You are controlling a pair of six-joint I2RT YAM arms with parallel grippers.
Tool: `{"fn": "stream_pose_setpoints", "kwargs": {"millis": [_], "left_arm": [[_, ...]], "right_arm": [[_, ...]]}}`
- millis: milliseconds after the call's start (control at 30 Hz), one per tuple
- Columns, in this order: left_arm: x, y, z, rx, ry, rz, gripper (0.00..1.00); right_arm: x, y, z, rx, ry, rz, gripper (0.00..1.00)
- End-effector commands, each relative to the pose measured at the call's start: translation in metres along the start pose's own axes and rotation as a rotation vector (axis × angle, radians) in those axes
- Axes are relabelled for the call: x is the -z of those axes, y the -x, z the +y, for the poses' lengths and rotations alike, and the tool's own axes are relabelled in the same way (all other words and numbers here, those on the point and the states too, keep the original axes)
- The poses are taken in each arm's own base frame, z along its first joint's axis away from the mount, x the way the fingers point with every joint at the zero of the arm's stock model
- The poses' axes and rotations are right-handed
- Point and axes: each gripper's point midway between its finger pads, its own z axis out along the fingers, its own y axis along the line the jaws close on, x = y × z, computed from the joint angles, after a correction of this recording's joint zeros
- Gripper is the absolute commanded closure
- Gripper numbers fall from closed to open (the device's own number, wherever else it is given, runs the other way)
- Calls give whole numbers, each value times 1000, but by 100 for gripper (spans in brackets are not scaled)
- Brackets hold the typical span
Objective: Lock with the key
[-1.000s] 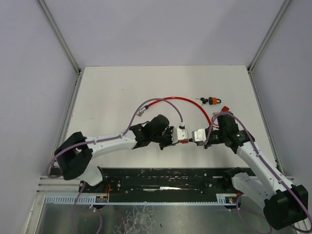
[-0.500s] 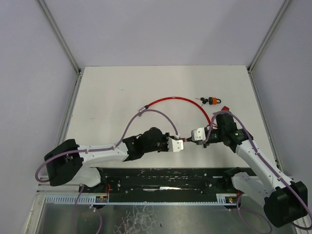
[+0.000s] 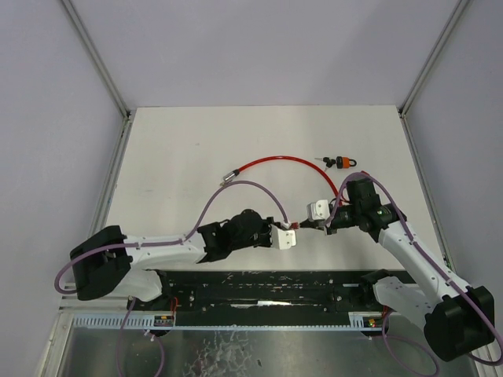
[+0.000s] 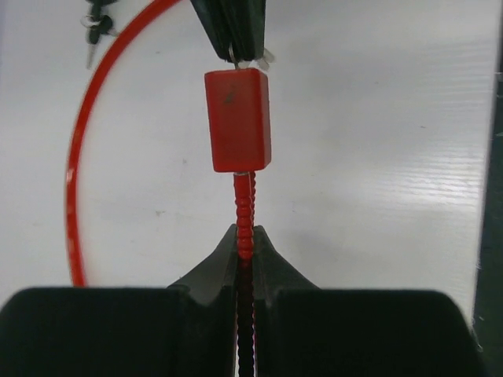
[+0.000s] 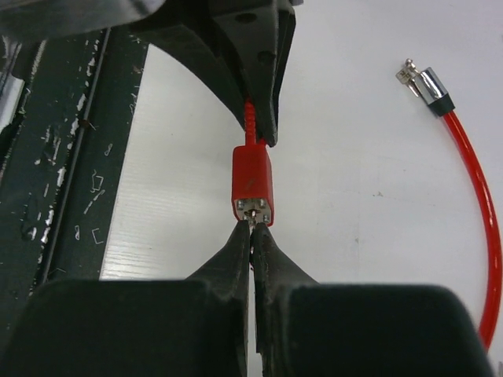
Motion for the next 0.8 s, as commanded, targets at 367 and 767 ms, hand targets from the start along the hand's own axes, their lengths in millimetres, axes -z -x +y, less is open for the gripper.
{"fn": "stream_pose_setpoints", "kwargs": {"millis": [367,767], "left_arm": [[11,0,-52,453,-618,9,100],[17,12,0,208,-126,-156,100]], "right_arm": [[15,-9,7,87,-6,92,100],[19,-10,2,136,-17,115,100]]}}
